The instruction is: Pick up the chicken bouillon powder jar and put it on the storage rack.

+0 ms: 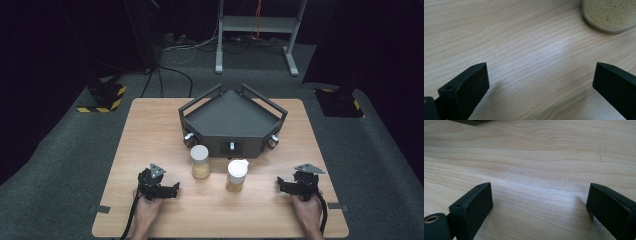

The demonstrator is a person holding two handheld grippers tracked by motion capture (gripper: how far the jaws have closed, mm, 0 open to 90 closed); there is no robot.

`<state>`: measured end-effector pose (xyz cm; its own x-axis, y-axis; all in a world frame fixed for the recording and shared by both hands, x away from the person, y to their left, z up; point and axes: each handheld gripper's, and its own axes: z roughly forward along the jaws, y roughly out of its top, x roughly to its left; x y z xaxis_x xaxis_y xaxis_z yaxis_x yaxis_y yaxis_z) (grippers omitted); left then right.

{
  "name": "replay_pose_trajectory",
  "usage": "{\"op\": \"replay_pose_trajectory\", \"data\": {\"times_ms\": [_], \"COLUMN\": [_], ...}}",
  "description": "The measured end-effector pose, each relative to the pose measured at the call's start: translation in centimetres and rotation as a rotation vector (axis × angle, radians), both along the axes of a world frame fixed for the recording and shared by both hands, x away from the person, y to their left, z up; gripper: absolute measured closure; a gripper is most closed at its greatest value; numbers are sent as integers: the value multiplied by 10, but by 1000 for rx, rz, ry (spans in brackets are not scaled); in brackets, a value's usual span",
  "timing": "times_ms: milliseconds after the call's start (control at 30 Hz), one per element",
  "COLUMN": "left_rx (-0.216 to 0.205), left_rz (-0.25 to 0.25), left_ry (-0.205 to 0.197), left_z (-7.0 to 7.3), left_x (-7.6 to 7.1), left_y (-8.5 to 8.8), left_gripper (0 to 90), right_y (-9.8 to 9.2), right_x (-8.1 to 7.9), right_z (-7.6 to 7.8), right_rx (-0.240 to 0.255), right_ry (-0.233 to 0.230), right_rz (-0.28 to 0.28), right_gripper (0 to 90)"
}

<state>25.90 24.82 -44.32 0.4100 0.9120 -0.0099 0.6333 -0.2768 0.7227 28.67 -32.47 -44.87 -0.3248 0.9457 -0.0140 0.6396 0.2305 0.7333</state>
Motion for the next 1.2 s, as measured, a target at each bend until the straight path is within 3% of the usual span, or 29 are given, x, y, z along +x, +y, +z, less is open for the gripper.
{"op": "replay_pose_trajectory", "data": {"times_ms": [133, 300, 700, 1200], "left_rx": [-41, -37, -48, -83], "left_rz": [-20, -54, -136, -166], "left_ry": [-5, 5, -24, -38], "left_z": [1, 3, 10, 15], "left_x": [0, 2, 9, 23], "left_y": [2, -2, -21, -34], "left_gripper": [6, 6, 9, 21], "right_y": [0, 0, 0, 0], "right_x": [0, 0, 0, 0], "right_z": [0, 0, 0, 0], "right_rx": [0, 0, 0, 0], "right_ry": [0, 0, 0, 0], "right_rz": [0, 0, 0, 0], "right_gripper": [61, 61, 61, 61]}}
